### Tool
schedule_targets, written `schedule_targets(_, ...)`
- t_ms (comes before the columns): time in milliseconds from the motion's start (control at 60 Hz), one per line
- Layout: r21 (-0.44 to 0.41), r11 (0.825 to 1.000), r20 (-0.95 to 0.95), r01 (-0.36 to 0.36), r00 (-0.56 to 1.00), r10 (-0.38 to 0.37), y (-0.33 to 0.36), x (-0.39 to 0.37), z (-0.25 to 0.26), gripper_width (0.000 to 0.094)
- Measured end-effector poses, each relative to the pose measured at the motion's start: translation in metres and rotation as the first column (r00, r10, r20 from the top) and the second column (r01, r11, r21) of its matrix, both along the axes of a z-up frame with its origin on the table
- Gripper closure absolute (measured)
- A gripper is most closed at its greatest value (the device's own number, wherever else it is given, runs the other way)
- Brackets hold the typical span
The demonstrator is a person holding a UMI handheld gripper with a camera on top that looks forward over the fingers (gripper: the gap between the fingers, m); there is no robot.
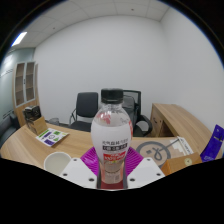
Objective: Pour water
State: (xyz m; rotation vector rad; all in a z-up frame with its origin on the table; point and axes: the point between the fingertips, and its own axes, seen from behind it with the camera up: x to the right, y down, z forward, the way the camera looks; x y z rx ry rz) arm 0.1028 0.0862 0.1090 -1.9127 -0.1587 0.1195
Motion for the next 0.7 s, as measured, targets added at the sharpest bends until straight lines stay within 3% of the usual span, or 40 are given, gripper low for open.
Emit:
schedule_targets(183, -0.057, 0.998, -0.021, -0.007, 1.0, 0.006, -0.002, -0.002, -0.048, 0.0636)
schedule_targets(283, -0.022, 1.0, -0.022, -0.004, 1.0, 0.004, -0.001, -0.001, -0.044, 0.0605)
schedule_targets(433, -0.049, 0.999, -0.024, 0.004, 1.0, -0.005, -0.005, -0.002, -0.044, 0.0417)
schedule_targets(517, -0.102, 0.995, -0.02, 0.017, 1.0, -0.02, -0.015, 0.0, -0.046, 0.0059)
schedule_targets(550, -0.117, 0.993, -0.014, 0.029, 0.999, -0.03, -0.021, 0.002, -0.044, 0.011)
schedule_targets(700, -0.154, 0.984, 0.057, 0.09, 0.995, -0.082, -0.068, 0.009, -0.014, 0.0082)
